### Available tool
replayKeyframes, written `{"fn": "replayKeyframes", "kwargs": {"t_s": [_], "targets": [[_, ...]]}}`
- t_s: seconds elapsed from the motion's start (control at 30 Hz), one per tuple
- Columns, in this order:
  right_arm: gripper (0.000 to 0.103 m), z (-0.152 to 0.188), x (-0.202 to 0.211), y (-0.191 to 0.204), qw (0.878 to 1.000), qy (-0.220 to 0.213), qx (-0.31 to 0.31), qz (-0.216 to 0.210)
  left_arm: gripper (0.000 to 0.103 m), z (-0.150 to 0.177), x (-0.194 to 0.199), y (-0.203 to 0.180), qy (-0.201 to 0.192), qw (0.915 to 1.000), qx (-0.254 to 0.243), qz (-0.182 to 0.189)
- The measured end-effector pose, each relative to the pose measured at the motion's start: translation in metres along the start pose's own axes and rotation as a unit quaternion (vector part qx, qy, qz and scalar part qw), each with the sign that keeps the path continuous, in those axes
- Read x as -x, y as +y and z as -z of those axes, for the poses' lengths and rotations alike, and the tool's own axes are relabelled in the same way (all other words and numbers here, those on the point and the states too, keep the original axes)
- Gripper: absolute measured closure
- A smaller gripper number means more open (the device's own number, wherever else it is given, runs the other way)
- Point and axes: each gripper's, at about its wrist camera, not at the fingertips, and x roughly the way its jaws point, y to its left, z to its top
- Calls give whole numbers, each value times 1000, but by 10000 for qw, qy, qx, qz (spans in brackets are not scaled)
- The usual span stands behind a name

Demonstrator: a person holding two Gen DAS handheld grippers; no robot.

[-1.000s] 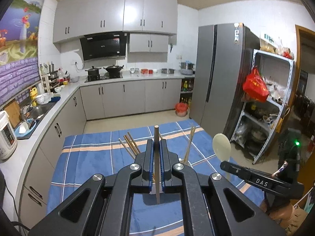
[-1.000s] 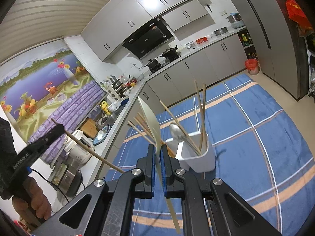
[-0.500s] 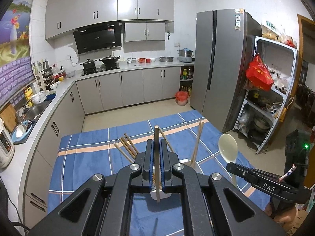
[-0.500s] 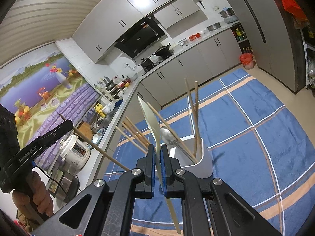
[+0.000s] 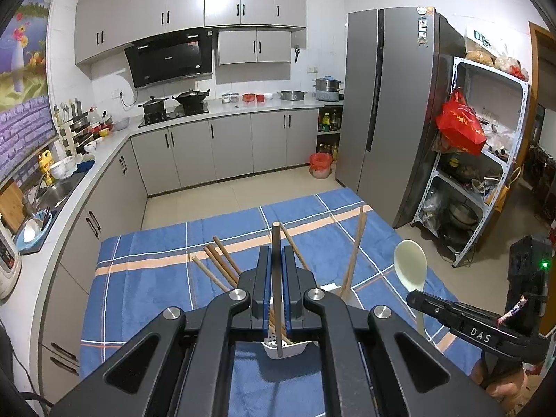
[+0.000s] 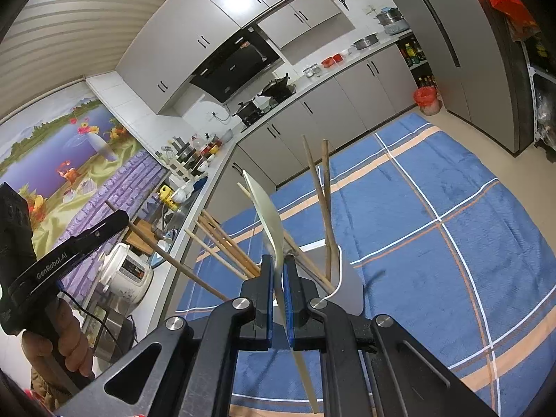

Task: Organize utensils
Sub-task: 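Lower the chopstick into the holder with the left tool while the right tool approaches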

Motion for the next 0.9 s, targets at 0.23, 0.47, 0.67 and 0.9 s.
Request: {"fn": "replayKeyframes", "kwargs": {"t_s": [0.23, 0.47, 0.67, 0.9], "targets": [[97, 0, -3, 1, 10000, 14, 6, -3, 98, -1, -2, 0, 9, 10000, 0, 2], [97, 0, -8, 0, 10000, 42, 33, -17, 98, -4, -5, 3, -80, 10000, -2, 47], [97, 0, -10, 1, 10000, 59, 31, -24, 98, -5, 1, 12, -146, 9998, 124, 115], [97, -1, -17, 5, 9999, 80, 97, -79, 98, -13, 6, 20, -277, 9992, 257, 86]]}}
